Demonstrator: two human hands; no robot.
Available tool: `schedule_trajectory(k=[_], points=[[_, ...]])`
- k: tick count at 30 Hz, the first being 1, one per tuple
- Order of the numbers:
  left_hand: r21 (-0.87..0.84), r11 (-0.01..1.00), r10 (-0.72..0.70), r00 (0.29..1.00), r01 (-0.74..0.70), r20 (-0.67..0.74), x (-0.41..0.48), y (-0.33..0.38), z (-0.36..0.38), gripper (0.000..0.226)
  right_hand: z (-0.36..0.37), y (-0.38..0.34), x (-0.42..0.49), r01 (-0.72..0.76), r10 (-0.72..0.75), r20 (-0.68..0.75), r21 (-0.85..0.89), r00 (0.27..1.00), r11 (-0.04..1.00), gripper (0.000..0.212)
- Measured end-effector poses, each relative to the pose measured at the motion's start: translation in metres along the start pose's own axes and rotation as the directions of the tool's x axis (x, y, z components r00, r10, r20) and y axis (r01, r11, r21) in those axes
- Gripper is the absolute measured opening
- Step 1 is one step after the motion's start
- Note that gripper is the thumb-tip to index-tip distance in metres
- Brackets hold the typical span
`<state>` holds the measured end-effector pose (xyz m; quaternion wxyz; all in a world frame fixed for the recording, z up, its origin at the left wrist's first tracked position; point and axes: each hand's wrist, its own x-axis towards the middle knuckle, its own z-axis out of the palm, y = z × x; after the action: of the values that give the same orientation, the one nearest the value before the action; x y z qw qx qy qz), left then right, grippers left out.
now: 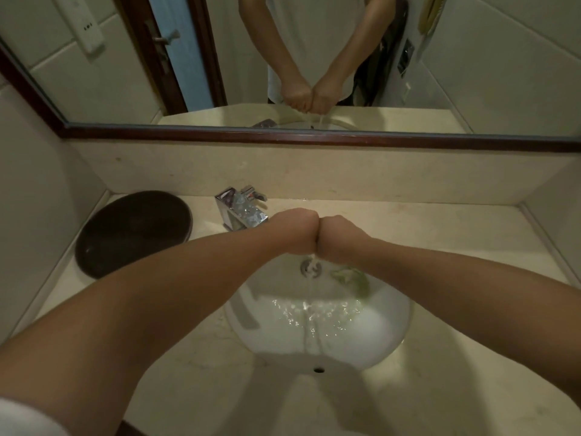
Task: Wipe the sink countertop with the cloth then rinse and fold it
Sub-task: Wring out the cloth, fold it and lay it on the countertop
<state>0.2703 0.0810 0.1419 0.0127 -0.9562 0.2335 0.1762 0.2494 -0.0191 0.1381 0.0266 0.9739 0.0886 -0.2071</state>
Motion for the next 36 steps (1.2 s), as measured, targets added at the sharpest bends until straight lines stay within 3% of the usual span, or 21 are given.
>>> schedule_trajectory(k=[4, 7, 9, 12, 15, 17, 19, 21, 23, 25, 26, 27, 29, 30, 31, 34, 36], points=[[-0.254, 0.966, -0.003, 0.991, 0.037, 0.131, 0.005, -0.005, 0.007, 0.007, 0.011, 0.009, 0.002, 0.082, -0.071, -0.17, 0.056, 0.983, 0.995, 0.027], [-0.533, 0.83, -0.028, 0.966, 0.165, 0.257, 0.006, -0.011, 0.013, 0.017, 0.014, 0.014, 0.003, 0.186, -0.19, -0.279, -0.04, 0.942, 0.982, 0.028], [-0.623, 0.751, -0.02, 0.951, 0.218, 0.308, 0.004, -0.015, 0.012, 0.021, 0.014, 0.014, 0.006, 0.229, -0.244, -0.318, -0.084, 0.916, 0.97, 0.028], [-0.706, 0.662, -0.016, 0.946, 0.252, 0.323, 0.001, -0.017, 0.011, 0.028, 0.01, 0.014, 0.009, 0.264, -0.3, -0.379, -0.147, 0.875, 0.953, 0.025], [-0.781, 0.582, -0.03, 0.966, 0.225, 0.256, 0.001, -0.02, 0.007, 0.021, 0.004, 0.016, 0.01, 0.21, -0.247, -0.415, -0.134, 0.876, 0.969, 0.019], [-0.835, 0.529, -0.012, 0.985, 0.152, 0.172, -0.004, -0.022, 0.002, 0.014, -0.003, 0.019, 0.01, 0.144, -0.126, -0.356, 0.023, 0.926, 0.989, 0.011], [-0.892, 0.444, -0.01, 0.996, 0.08, 0.085, -0.014, -0.028, -0.001, 0.036, -0.01, 0.026, 0.009, 0.063, -0.007, -0.193, 0.286, 0.981, 0.956, 0.007], [-0.909, 0.416, 0.001, 1.0, -0.019, -0.021, -0.028, -0.034, -0.001, 0.065, -0.018, 0.039, 0.005, -0.043, 0.032, 0.03, 0.599, 0.999, 0.799, 0.009], [-0.838, 0.523, 0.03, 0.986, -0.155, -0.163, -0.043, -0.038, 0.001, 0.08, -0.026, 0.049, -0.004, -0.161, -0.092, 0.261, 0.798, 0.961, 0.58, 0.012], [-0.601, 0.738, 0.088, 0.927, -0.306, -0.364, -0.056, -0.039, 0.003, 0.086, -0.03, 0.054, -0.012, -0.266, -0.254, 0.405, 0.856, 0.878, 0.444, 0.017], [-0.401, 0.832, 0.159, 0.858, -0.383, -0.489, -0.06, -0.038, 0.003, 0.084, -0.032, 0.054, -0.015, -0.307, -0.333, 0.454, 0.859, 0.827, 0.409, 0.02], [-0.16, 0.871, 0.281, 0.738, -0.465, -0.614, -0.061, -0.036, 0.003, 0.078, -0.034, 0.052, -0.018, -0.333, -0.418, 0.49, 0.856, 0.765, 0.395, 0.021], [0.272, 0.804, 0.53, 0.428, -0.53, -0.732, -0.06, -0.027, -0.003, 0.052, -0.037, 0.045, -0.022, -0.329, -0.59, 0.519, 0.853, 0.619, 0.405, 0.022], [0.402, 0.754, 0.608, 0.319, -0.52, -0.727, -0.058, -0.022, -0.007, 0.04, -0.039, 0.041, -0.023, -0.317, -0.654, 0.519, 0.855, 0.55, 0.411, 0.024], [0.488, 0.711, 0.665, 0.259, -0.507, -0.7, -0.055, -0.02, -0.012, 0.033, -0.041, 0.038, -0.023, -0.313, -0.695, 0.518, 0.855, 0.499, 0.413, 0.025], [0.577, 0.644, 0.737, 0.206, -0.503, -0.643, -0.055, -0.018, -0.03, 0.038, -0.052, 0.034, -0.024, -0.316, -0.733, 0.513, 0.857, 0.447, 0.408, 0.024], [0.581, 0.668, 0.719, 0.201, -0.464, -0.665, -0.053, -0.021, -0.039, 0.04, -0.06, 0.034, -0.026, -0.324, -0.694, 0.524, 0.851, 0.494, 0.413, 0.023]])
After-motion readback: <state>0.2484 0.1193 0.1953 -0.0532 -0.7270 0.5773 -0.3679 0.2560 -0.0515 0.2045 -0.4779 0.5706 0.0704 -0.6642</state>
